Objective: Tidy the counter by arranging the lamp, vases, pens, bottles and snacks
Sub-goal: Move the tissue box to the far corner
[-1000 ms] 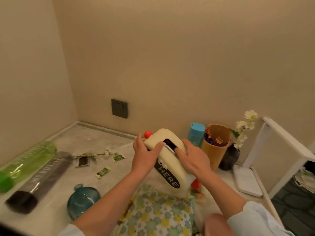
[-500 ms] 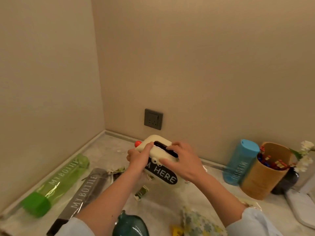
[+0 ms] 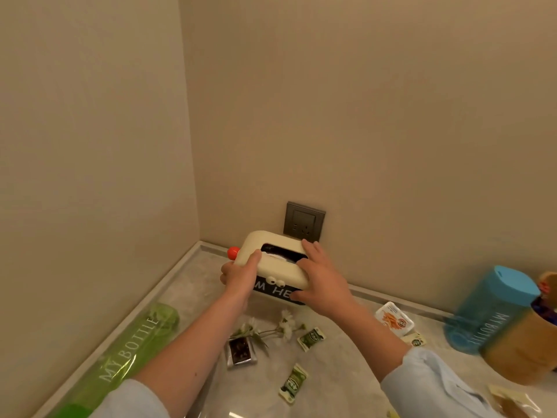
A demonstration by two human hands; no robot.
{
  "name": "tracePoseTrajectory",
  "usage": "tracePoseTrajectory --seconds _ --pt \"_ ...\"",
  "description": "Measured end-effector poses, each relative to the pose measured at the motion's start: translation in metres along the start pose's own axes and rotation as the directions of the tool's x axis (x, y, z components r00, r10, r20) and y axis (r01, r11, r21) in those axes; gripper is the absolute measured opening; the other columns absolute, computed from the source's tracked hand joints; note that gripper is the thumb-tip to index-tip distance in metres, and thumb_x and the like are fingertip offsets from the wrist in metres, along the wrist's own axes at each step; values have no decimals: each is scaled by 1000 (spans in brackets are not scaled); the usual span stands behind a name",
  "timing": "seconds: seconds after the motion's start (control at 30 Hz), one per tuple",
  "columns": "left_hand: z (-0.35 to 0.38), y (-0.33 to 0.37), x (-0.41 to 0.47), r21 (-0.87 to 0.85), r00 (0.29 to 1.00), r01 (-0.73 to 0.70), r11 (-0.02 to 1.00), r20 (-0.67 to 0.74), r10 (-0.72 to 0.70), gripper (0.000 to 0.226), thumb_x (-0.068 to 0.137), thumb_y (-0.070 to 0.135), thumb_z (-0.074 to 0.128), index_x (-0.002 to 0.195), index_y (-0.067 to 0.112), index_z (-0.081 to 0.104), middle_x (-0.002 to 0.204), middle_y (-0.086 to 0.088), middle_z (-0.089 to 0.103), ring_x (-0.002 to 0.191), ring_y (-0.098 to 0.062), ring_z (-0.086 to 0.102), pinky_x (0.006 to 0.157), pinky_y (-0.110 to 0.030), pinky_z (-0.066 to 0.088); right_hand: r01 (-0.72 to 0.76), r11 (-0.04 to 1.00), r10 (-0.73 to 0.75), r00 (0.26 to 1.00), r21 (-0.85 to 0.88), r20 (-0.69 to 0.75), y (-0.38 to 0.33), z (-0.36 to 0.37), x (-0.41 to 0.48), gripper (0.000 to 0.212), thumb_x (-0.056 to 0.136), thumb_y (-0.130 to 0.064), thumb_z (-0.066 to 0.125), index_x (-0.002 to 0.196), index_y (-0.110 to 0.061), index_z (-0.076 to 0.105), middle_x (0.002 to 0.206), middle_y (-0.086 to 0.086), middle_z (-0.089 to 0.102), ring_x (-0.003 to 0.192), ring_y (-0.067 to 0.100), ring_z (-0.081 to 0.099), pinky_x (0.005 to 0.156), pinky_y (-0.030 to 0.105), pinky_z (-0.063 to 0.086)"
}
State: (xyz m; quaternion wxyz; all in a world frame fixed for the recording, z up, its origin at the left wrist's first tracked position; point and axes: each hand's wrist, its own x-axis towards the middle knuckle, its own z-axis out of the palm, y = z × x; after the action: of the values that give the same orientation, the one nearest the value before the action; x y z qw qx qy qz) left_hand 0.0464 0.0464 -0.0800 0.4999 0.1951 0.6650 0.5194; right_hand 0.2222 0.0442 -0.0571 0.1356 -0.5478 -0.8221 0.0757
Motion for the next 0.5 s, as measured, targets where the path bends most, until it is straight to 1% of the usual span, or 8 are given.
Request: tracePoseTrajectory --seconds 0.1,0.2,0.27,0.37,0.5 --pt "-4 -6 12 75 1000 18 997 -26 -16 76 81 50 64 136 10 32 130 -14 45 108 -30 54 92 -45 50 16 1000 -16 1000 -24 -7 1 18 9 50 75 -38 77 118 -20 57 163 -5 7 151 18 1 112 40 36" --pt "-8 -16 20 188 997 52 981 -58 -42 77 84 52 60 139 6 31 134 -15 42 115 -32 49 97 -44 45 33 998 -32 999 -52 12 4 32 12 43 76 -33 76 113 -20 57 164 -4 9 151 19 2 111 44 37" --pt "-7 -18 22 236 997 41 971 -74 -24 77 85 53 58 140 7 31 136 -14 39 121 -32 45 101 -45 43 24 999 -23 999 -32 27 7 37 14 47 76 -34 76 117 -20 56 164 -3 8 151 19 2 112 44 36" --pt "-3 -17 23 269 996 17 963 -87 7 77 85 52 58 141 9 30 139 -13 36 126 -32 40 105 -48 39 2 1000 -3 998 15 69 9 38 19 57 76 -35 76 126 -20 52 164 0 6 151 19 1 116 41 30" --pt "1 -16 20 284 992 -1 959 -124 37 73 85 47 58 142 11 31 140 -12 32 128 -30 34 102 -43 38 -12 998 5 995 65 104 9 34 21 60 78 -33 75 131 -18 50 164 3 6 151 20 1 118 39 26"
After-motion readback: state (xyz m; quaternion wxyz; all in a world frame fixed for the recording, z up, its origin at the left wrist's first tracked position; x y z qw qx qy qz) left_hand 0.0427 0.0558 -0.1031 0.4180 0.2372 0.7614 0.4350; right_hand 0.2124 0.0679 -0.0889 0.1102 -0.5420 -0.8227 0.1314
